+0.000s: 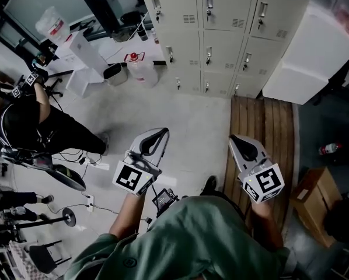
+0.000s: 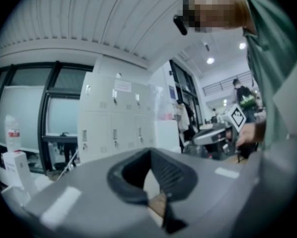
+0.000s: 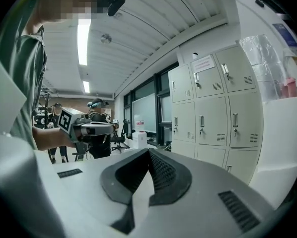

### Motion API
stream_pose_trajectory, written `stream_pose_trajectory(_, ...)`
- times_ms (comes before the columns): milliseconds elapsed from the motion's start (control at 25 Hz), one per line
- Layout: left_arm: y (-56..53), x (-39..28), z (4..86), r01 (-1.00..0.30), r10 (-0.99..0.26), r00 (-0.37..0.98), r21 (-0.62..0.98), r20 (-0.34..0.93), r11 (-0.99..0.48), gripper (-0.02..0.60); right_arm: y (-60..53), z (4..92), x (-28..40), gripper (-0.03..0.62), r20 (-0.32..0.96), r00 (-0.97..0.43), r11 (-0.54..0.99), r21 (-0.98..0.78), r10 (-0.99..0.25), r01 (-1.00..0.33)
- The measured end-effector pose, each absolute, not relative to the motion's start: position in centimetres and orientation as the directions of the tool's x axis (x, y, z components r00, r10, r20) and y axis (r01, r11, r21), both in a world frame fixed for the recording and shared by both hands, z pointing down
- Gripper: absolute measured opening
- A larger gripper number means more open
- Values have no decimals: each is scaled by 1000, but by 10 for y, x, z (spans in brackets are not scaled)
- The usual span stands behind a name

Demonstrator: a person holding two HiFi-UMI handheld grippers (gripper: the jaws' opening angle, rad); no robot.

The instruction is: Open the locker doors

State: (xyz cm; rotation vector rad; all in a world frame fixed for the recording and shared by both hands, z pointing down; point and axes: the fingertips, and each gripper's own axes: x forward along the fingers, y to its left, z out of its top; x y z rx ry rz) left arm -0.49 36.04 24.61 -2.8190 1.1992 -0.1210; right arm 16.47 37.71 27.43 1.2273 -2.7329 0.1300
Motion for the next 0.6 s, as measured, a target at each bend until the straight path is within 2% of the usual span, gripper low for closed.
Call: stream_pose_trajectory(600,279,34,248,-746,-759,645,-140,94,-651,-2,284,291,198,2,159,-714,714,-72,-682,-697)
